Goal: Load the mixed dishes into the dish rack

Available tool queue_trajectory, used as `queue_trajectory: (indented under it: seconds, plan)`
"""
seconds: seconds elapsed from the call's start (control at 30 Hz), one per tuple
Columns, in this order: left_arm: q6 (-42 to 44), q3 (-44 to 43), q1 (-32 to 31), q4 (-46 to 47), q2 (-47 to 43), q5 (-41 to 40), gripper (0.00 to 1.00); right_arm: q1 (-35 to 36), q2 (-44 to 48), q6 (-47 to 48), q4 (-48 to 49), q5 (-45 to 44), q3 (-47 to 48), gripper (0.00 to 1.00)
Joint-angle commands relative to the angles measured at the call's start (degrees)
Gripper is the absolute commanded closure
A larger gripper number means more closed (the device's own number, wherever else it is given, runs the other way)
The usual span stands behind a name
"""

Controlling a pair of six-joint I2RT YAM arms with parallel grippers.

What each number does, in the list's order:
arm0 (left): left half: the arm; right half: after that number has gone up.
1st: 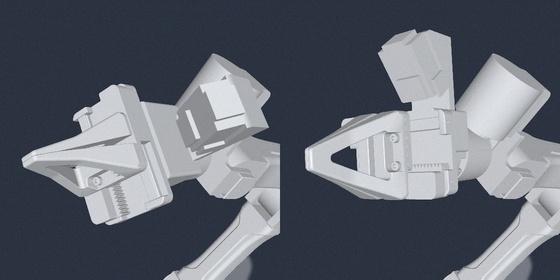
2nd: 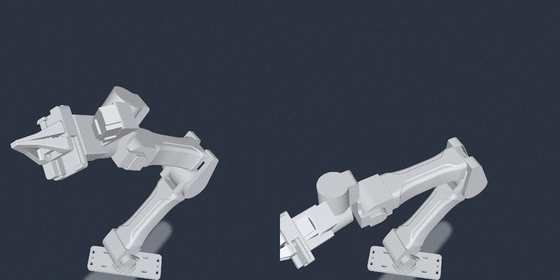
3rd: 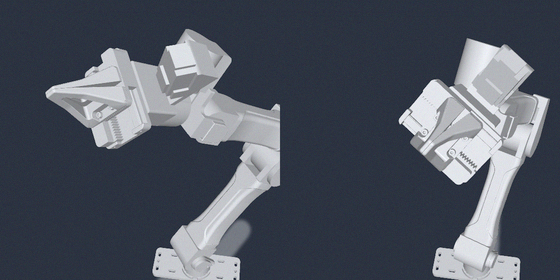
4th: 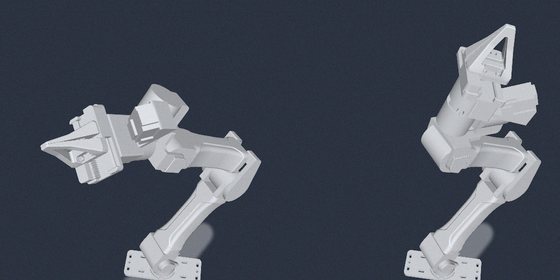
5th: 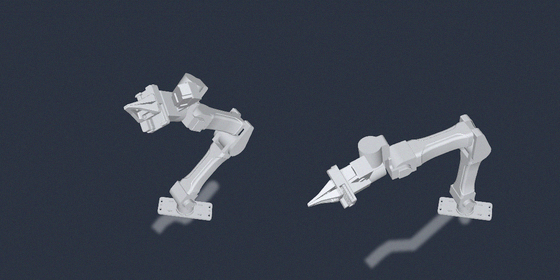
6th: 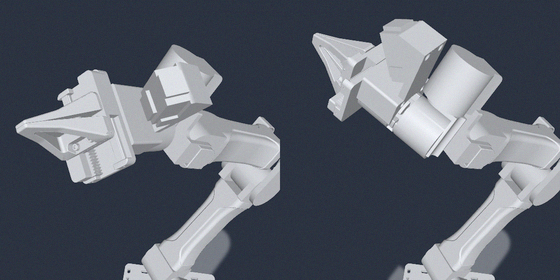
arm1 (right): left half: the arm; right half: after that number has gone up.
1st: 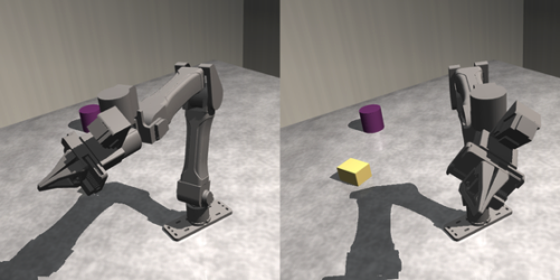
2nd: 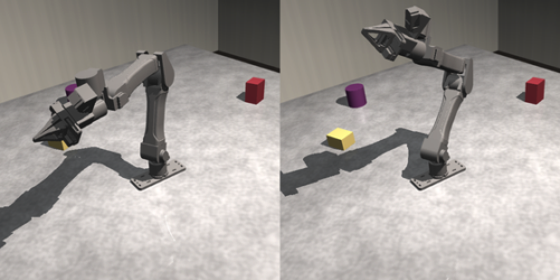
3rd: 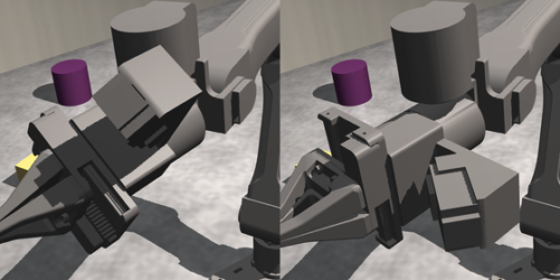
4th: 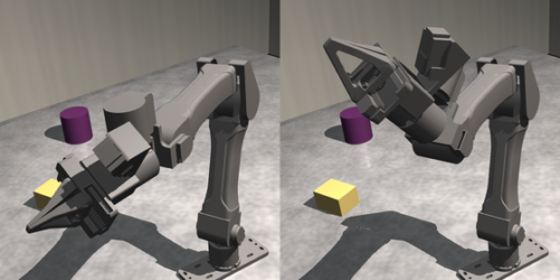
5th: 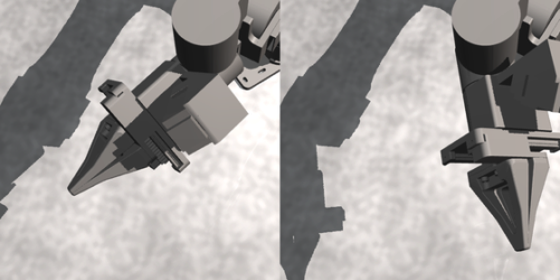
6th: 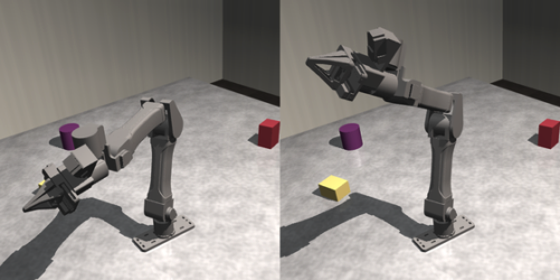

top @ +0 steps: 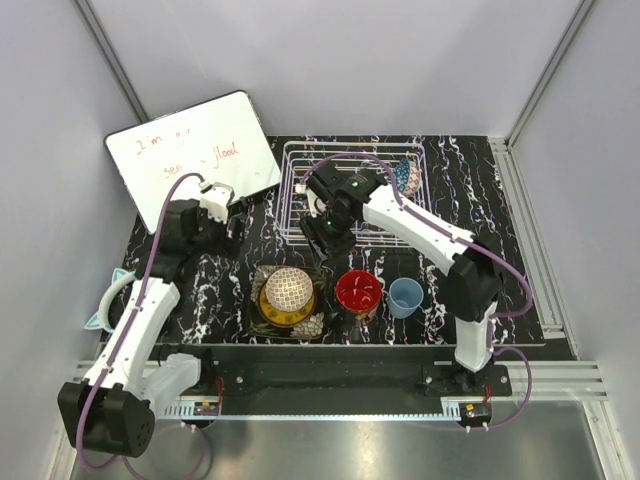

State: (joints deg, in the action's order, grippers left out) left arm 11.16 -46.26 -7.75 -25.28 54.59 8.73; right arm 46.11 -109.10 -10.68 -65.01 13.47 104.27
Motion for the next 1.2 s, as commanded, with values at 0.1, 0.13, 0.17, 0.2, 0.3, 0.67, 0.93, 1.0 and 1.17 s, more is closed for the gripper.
queue_trajectory:
  seconds: [0.1,0.13,0.17,0.2,0.3,0.67,0.93,1.0,1.17]
  plan:
    - [0.44,-1.82,0.01,2.87,-0.27,0.41,0.11,0.21,-3.39,3.38,4.18,6.73,2.26,0.42]
    - [0.44,-1.64,0.1,2.87,-0.45,0.32,0.11,0.39,-3.66,3.47,4.54,7.09,2.08,0.42]
    - [0.44,-1.55,0.01,2.78,-0.71,0.23,0.11,0.47,-4.1,3.82,4.81,7.53,1.91,0.42]
    - [0.36,-1.38,0.1,2.69,-0.8,0.15,0.11,0.56,-4.8,4.0,5.42,8.23,1.73,0.42]
    - [1.05,-1.11,0.1,2.51,-1.33,-0.29,0.11,1.0,-6.21,4.52,7.08,9.37,0.68,0.42]
    - [1.67,-0.41,0.01,2.25,-2.73,-0.82,0.11,3.02,-13.33,5.49,9.64,10.52,0.06,0.46]
    - [1.76,-0.15,-0.07,2.78,-2.73,-1.08,0.11,3.55,-14.91,5.14,11.4,11.57,-1.61,0.6]
    - [1.67,-0.15,-0.16,2.78,-2.73,-1.0,0.11,3.64,-15.18,5.05,11.57,11.75,-1.87,0.7]
    - [1.85,-0.06,-0.16,2.78,-2.91,-1.17,0.11,3.73,-15.18,5.14,11.49,10.08,-1.79,0.91]
